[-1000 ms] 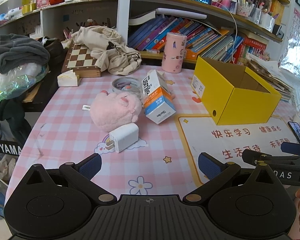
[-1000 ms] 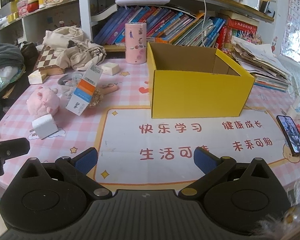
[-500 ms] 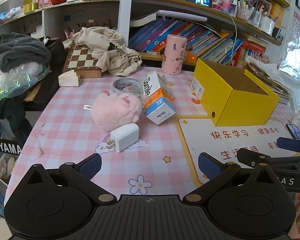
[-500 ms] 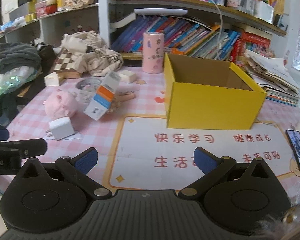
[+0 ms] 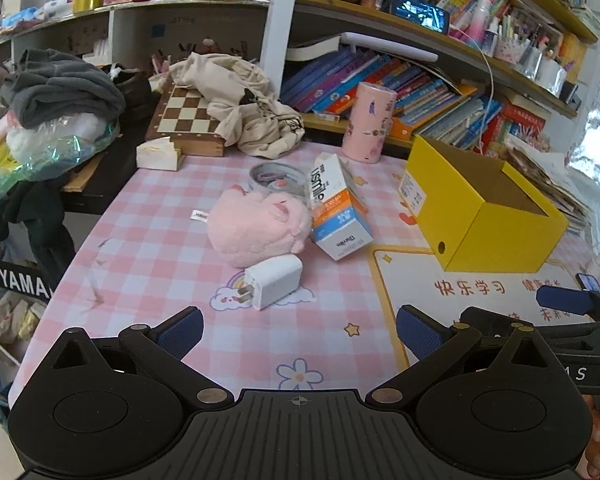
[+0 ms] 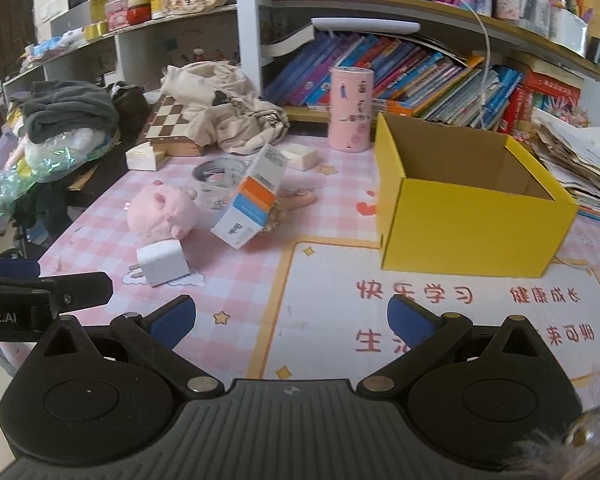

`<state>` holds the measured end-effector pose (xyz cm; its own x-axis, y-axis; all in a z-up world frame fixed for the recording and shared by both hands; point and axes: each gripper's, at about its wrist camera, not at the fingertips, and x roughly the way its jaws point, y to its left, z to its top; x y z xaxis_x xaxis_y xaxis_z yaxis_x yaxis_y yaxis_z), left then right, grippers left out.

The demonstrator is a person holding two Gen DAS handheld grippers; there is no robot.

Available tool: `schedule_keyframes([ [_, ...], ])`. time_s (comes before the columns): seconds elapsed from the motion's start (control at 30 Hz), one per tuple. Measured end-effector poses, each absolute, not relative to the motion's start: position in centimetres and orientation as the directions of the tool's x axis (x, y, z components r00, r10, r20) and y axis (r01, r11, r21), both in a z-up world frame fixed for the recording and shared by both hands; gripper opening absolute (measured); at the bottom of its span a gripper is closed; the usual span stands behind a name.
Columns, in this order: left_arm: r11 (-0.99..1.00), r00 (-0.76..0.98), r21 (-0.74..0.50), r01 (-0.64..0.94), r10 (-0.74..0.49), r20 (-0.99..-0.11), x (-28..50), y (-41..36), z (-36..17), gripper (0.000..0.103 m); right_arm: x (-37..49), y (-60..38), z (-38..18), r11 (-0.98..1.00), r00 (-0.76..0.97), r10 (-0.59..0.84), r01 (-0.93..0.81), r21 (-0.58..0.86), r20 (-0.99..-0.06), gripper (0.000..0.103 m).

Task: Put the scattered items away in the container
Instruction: 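Grasp the white usmile box with the right gripper while the left gripper grasps the white charger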

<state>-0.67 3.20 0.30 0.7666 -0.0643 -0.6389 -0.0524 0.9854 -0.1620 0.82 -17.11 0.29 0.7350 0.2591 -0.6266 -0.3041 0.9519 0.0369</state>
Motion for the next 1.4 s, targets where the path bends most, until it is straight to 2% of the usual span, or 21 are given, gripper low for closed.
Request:
schedule_keyframes([
  [0.57,0.965,0.754,-0.214,-0.155,-0.025,-0.657,3.0,3.4,-0.5,0.102,7.6,-15.9,0.0,0.902,0.674,0.341,-0.430,0.027,-0.656,0.102],
  [0.63,0.960,0.750,-0.222,-0.172,-0.019,-0.661,3.7,3.4,-0.8,0.097,8.6,-15.7,0.1,0.892,0.665,0.353,-0.452,0.021,-0.658,0.101],
  [0.73,0.950,0.744,-0.235,-0.206,-0.004,-0.668,4.4,3.4,-1.2,0.096,10.4,-15.5,-0.1,0.876,0.637,0.375,-0.482,0.031,-0.673,0.101],
  [0.8,0.942,0.736,-0.244,-0.232,0.006,-0.677,4.9,3.4,-1.6,0.092,11.4,-15.4,-0.5,0.863,0.614,0.389,-0.503,0.039,-0.687,0.099],
  [1.0,0.925,0.703,-0.248,-0.287,0.028,-0.710,6.3,3.2,-2.9,0.082,14.1,-15.2,-1.7,0.842,0.544,0.417,-0.533,0.084,-0.728,0.084],
  [1.17,0.933,0.683,-0.209,-0.293,0.052,-0.728,7.6,2.5,-3.7,0.078,16.0,-15.0,-2.7,0.823,0.484,0.446,-0.552,0.133,-0.753,0.073],
  [1.3,0.953,0.681,-0.117,-0.281,0.112,-0.723,8.5,1.8,-3.9,0.076,17.5,-15.0,-3.2,0.813,0.449,0.482,-0.548,0.194,-0.753,0.072],
  [1.4,0.957,0.673,-0.095,-0.276,0.122,-0.730,9.1,1.6,-4.1,0.074,18.4,-15.1,-3.2,0.804,0.436,0.514,-0.545,0.238,-0.739,0.072],
])
